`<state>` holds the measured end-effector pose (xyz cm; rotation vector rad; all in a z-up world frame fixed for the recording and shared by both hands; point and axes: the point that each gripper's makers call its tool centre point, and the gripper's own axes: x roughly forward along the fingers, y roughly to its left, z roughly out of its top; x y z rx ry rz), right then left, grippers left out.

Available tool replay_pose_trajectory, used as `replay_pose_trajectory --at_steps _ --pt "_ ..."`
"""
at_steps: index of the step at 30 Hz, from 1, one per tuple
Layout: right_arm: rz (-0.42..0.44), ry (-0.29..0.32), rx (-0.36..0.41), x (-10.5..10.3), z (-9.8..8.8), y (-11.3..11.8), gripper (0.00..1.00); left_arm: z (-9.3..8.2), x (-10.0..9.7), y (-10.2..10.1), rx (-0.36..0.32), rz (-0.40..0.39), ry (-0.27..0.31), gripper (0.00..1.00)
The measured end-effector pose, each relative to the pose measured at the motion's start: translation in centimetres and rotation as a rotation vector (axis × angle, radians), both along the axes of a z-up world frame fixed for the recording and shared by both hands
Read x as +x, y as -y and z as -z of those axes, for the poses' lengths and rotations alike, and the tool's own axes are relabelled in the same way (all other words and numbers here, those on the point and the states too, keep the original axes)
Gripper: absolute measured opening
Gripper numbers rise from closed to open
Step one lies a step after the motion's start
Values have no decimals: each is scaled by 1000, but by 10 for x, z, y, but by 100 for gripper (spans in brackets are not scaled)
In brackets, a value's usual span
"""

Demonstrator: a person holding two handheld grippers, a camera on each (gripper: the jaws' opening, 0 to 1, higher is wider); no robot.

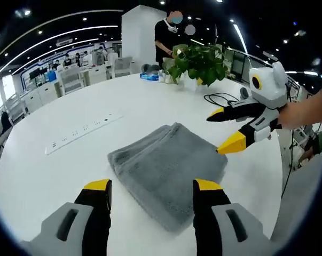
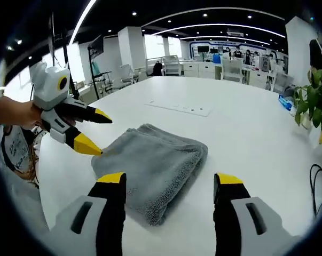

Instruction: Fold the towel on the table until its edges align and the towel forms a compact rectangular stack.

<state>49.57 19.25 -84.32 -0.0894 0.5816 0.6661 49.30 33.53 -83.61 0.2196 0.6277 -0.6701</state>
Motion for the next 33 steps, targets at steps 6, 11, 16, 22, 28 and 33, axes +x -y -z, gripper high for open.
replay_pose_trajectory --at_steps 6,11,16,22,28,33 --pt "-31 46 -8 -13 -12 -8 76 -18 -10 -4 23 -1 96 70" --pt "-45 64 -17 -22 -17 -11 79 -26 -18 -11 21 -29 114 75" --pt "-41 74 -9 -32 -25 -10 83 -33 -26 -16 13 -55 118 81" --pt "-26 67 11 -37 -28 -6 86 -37 -35 -18 9 -69 118 86" --pt "-42 72 11 -46 -32 -6 88 -43 -49 -16 22 -62 125 86" --pt "-58 87 2 -56 -38 -5 91 -45 -58 -19 35 -63 130 87"
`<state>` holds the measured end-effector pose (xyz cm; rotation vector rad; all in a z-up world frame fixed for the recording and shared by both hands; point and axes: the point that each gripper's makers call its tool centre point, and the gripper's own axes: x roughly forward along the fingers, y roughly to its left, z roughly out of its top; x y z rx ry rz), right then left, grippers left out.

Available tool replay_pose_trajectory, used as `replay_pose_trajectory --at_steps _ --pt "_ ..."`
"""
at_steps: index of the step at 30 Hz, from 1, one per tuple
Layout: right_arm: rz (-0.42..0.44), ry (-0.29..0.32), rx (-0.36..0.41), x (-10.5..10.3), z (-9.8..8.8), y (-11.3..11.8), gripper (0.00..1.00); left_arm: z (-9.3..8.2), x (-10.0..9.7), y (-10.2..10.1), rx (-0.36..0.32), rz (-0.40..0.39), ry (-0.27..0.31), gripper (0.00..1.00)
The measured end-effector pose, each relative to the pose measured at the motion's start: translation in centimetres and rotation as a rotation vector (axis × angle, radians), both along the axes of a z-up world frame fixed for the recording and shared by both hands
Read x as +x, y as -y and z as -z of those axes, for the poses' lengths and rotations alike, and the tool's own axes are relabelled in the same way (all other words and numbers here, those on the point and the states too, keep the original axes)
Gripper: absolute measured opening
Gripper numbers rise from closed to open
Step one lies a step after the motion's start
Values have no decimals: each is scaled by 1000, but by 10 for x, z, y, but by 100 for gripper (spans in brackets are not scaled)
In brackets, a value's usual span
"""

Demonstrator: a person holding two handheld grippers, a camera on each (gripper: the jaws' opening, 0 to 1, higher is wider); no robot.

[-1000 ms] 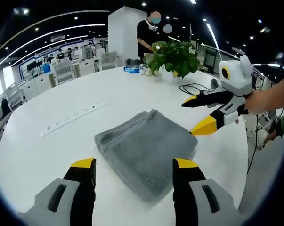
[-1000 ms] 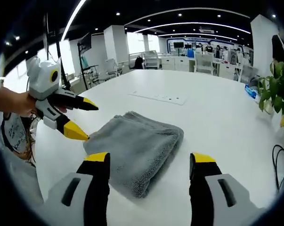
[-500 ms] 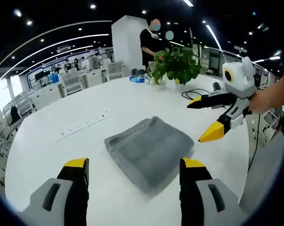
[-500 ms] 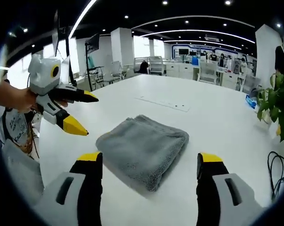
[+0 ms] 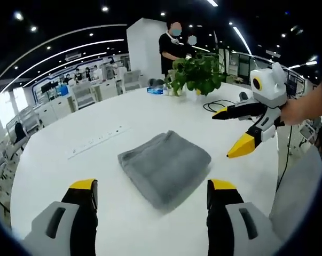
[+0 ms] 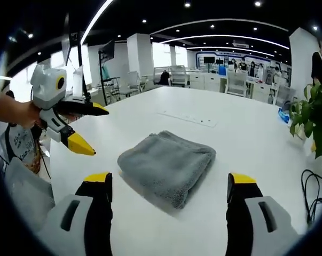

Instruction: Fold the towel on the table until its edges align and the towel forms a compact rectangular stack.

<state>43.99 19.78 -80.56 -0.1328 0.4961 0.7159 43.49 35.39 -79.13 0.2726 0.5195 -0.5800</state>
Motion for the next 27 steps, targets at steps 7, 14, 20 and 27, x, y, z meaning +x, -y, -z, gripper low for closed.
replay_pose_trajectory --at_steps 7,14,20,27 --pt "-30 16 7 -16 -4 -7 94 1 -18 -8 6 -20 2 88" --pt "-49 24 11 -35 -4 -14 95 2 -32 -17 4 -51 4 89" --pt "-41 20 10 -48 0 -10 94 1 -47 -25 7 -74 12 89" --pt "5 29 21 -58 2 8 93 8 -73 -28 -5 -100 12 89"
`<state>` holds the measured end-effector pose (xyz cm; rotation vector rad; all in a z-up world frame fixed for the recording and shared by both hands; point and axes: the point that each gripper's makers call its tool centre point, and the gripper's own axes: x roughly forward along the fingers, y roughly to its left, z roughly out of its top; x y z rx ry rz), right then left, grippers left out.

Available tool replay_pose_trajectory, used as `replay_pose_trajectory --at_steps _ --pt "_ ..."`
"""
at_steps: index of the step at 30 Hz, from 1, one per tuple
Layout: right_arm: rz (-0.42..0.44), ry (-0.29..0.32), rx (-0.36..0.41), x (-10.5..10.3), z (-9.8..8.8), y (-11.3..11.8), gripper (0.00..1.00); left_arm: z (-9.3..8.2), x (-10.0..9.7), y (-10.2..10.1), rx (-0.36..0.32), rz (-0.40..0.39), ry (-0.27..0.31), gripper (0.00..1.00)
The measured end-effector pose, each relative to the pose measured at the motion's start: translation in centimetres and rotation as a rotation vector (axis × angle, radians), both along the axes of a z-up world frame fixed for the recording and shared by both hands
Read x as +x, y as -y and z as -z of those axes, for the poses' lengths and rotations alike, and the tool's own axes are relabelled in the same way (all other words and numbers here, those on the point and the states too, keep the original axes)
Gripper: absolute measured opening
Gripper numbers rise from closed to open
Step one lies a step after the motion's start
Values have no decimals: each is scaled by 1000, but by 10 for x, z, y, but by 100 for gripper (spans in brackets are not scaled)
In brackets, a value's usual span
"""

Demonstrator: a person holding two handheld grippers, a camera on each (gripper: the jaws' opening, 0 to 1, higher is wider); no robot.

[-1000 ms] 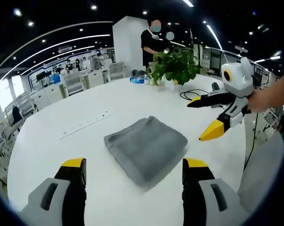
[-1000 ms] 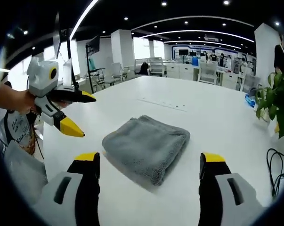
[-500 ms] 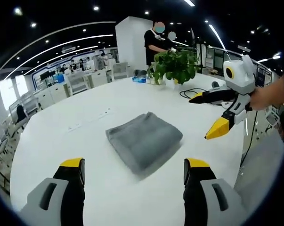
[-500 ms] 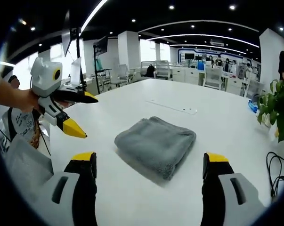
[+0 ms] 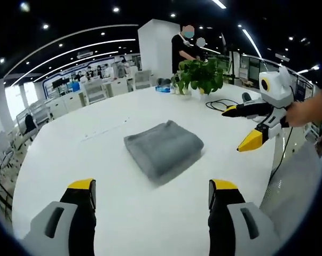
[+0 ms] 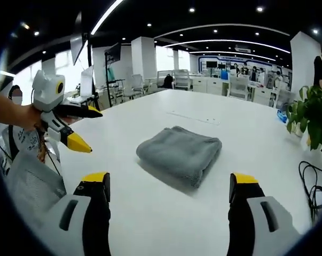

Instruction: Fold the towel on the table until its edges align and the towel forms a compact rectangular stack.

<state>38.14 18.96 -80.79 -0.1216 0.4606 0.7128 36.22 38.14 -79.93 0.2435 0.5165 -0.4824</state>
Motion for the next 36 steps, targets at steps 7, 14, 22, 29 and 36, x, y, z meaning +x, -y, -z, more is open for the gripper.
replay_pose_trajectory --at_steps 7,14,22,29,36 --pt "24 28 -1 -13 -5 13 92 8 -16 0 -16 -26 7 89" --pt "16 40 -26 -28 4 15 93 14 -28 -1 -22 -55 8 89" --pt "53 20 -39 -33 15 25 94 22 -39 -2 -13 -67 -7 91" --pt "46 17 -38 -42 18 21 98 27 -46 -7 -23 -82 -11 92" --pt "60 8 -24 -46 19 20 99 30 -50 -15 -10 -89 -4 98"
